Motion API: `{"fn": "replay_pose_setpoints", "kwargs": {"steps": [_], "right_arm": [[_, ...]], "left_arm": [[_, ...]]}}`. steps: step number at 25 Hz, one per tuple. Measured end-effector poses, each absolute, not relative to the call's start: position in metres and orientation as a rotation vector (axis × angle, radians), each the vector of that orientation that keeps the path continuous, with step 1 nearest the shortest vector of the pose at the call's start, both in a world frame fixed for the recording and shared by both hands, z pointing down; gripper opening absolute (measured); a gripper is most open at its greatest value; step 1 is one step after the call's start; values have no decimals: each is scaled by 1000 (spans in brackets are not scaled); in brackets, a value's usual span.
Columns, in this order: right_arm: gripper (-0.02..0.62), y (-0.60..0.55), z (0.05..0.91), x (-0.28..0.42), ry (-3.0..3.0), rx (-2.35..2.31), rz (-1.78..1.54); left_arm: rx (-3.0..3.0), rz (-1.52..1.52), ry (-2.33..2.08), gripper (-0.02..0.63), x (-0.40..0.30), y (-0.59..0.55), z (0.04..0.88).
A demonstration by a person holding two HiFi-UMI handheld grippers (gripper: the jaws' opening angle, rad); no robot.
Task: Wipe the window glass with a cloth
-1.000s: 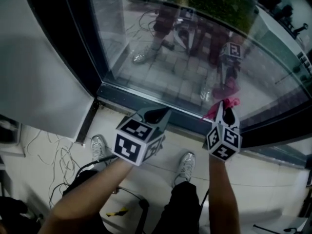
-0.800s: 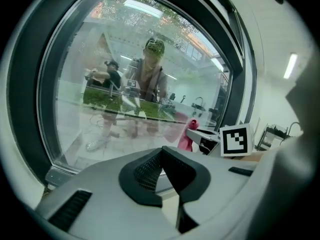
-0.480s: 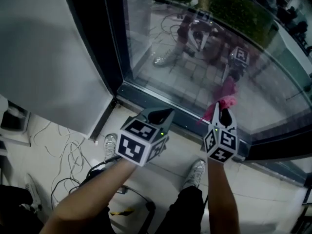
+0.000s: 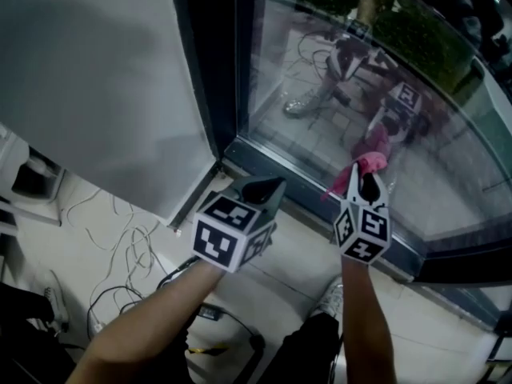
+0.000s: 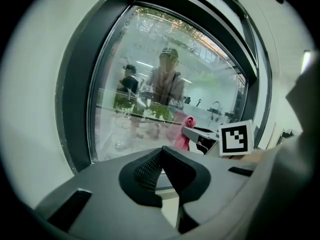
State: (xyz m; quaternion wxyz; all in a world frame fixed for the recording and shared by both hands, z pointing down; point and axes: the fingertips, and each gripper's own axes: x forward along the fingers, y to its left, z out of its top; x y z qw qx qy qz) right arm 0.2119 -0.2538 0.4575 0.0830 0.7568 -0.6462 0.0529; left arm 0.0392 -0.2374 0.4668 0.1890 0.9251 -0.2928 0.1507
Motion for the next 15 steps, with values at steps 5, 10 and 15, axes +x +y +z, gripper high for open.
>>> {"fn": "replay_pose_setpoints", "kwargs": {"steps": [5, 10, 15], "right_arm": [[66, -283, 456, 180, -1994, 2194, 138], [66, -305, 460, 151, -2046, 2136, 123], [66, -330, 463, 120, -2079, 2081, 112]], "left_arm": [[2569, 397, -883, 6, 15, -253, 464], [2547, 398, -942, 6, -11, -267, 468], [2517, 379, -995, 6, -41, -289, 466]]}}
